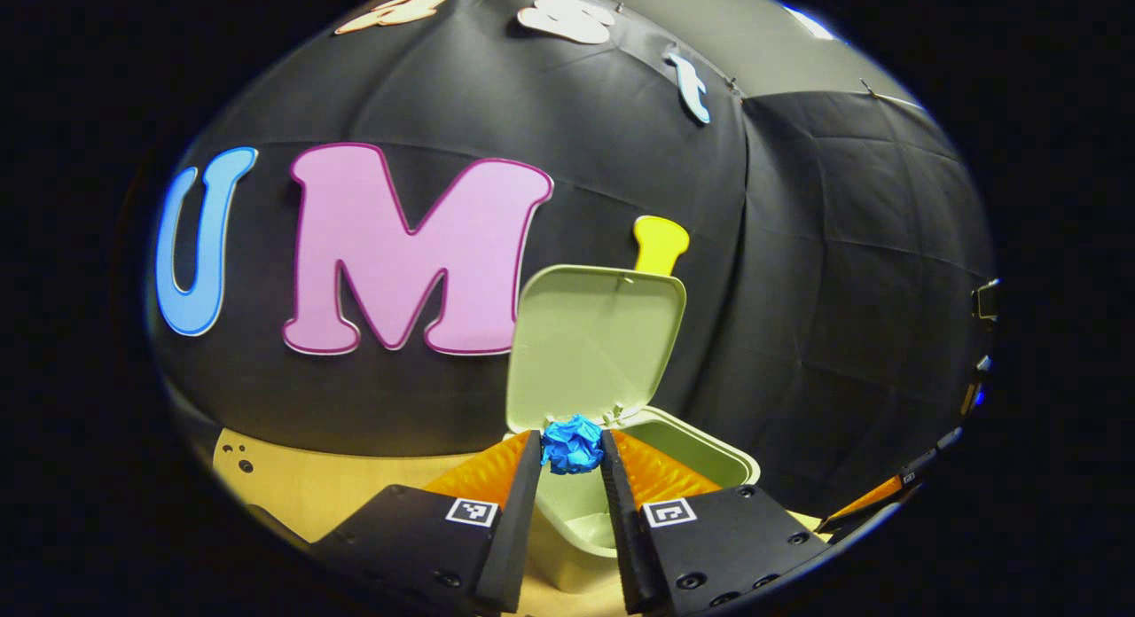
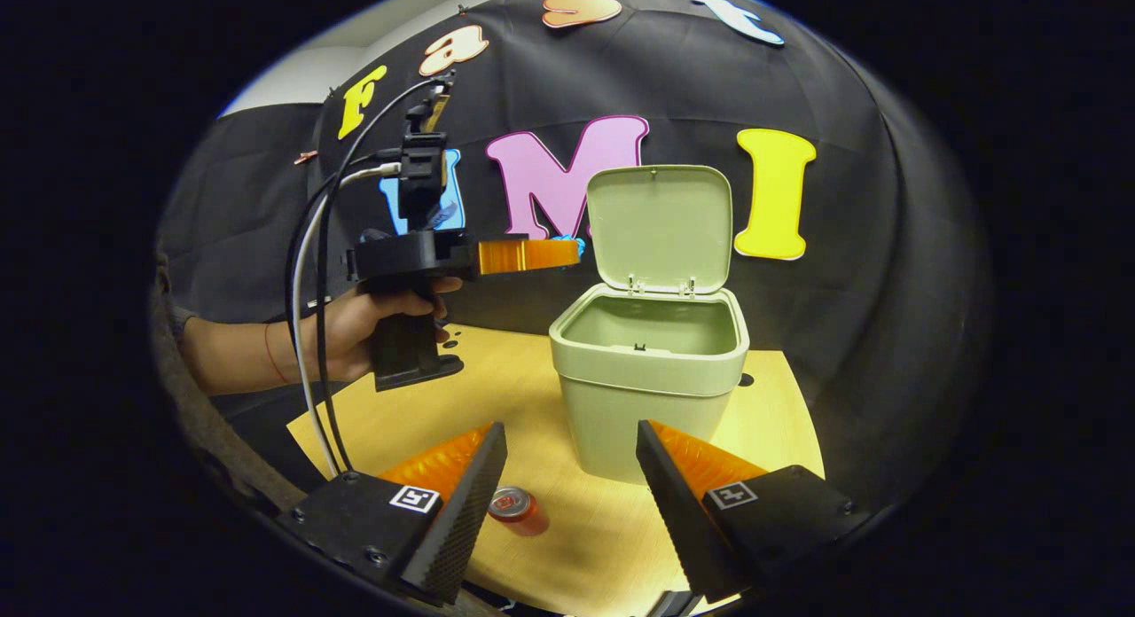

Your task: Press the lid of the desktop garbage bin to open it, pick up the crumpled paper on the desktop and throw it into the bin, then pick up the pop can on the desktop and drop it into the bin, and finally close the garbage bin lid.

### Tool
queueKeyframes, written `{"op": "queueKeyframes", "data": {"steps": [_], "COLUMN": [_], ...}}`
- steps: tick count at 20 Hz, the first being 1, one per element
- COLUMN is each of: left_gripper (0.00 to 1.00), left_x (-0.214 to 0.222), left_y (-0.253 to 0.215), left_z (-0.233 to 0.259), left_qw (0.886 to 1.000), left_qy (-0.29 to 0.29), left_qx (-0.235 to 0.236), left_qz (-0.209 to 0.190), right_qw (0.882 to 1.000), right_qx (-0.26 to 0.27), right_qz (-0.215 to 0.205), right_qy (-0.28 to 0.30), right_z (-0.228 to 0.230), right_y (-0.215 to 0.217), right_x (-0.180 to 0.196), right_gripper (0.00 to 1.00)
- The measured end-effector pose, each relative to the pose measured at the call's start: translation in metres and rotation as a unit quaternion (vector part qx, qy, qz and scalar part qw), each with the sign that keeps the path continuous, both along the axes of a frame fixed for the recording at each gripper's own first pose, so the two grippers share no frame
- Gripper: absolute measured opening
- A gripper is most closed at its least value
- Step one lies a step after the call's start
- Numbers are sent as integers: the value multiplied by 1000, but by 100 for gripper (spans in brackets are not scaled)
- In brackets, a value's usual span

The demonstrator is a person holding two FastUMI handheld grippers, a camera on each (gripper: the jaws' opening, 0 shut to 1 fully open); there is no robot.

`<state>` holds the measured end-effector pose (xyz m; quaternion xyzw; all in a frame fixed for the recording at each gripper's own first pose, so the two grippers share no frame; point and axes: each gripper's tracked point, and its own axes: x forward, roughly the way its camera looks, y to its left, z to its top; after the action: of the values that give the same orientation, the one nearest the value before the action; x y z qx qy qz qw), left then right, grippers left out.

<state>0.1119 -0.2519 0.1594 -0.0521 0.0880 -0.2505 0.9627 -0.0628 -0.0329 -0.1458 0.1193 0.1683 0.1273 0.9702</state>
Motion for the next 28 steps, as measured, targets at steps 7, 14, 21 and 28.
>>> {"op": "queueKeyframes", "data": {"steps": [7, 14, 21, 28], "left_gripper": [45, 48, 52, 88], "left_x": [9, 14, 13, 4], "left_y": [-36, -42, -42, -34], "left_z": [-31, -54, -58, -45], "left_qw": [999, 998, 997, 998], "left_qy": [31, 58, 64, 49], "left_qx": [26, 31, 32, 17], "left_qz": [-24, -23, -28, -37], "right_qw": [1000, 1000, 1000, 1000], "right_qx": [6, 6, 5, 5], "right_qz": [-9, -8, -11, -2], "right_qy": [9, 20, 26, 30], "right_z": [-9, -18, -20, -19], "right_y": [-14, -16, -16, -4], "right_x": [-2, -4, -6, -5], "right_gripper": [96, 96, 96, 97]}}
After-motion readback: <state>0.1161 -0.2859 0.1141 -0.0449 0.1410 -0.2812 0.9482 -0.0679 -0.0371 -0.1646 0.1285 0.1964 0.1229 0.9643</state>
